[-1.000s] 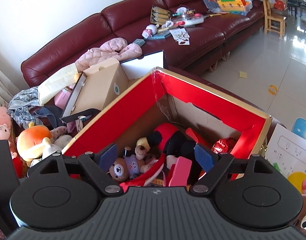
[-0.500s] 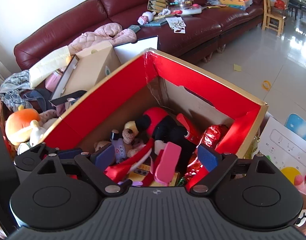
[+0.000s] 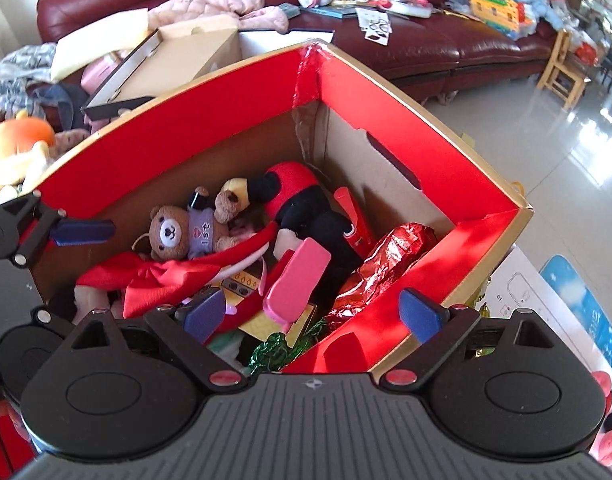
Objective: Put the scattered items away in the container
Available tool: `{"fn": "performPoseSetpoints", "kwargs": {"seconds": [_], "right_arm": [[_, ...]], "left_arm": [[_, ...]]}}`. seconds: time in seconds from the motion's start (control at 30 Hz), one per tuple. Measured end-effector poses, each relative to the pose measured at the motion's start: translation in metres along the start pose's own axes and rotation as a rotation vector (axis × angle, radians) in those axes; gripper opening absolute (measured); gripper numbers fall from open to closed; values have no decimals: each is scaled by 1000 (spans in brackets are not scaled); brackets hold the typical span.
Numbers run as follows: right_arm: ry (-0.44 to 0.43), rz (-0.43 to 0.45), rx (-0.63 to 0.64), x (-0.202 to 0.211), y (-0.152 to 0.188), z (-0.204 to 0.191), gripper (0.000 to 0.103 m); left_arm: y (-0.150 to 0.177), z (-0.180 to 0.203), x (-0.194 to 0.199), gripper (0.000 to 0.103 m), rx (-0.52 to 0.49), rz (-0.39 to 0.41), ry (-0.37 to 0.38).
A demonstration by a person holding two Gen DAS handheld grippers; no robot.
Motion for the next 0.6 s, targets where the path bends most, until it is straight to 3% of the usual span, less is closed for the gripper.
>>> {"fn": "performPoseSetpoints", "kwargs": {"seconds": [0.4, 0.6], "right_arm": [[-26, -35, 175, -8, 9, -11, 97], [-30, -41, 170, -14, 11, -9, 97]], "left_arm": [[16, -1, -29, 101, 25, -83, 33], [20, 1, -32, 101, 18, -88, 32]]}}
Point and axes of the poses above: each gripper's, at about its wrist camera, not at the fingertips, and x roughly against the way its jaws point, z to its right, y to its underside, the point moved 2 cm from there along -x, roughly the way its jaws point, and after that the axes turned 15 degrees about z, right-handed, at the moved point
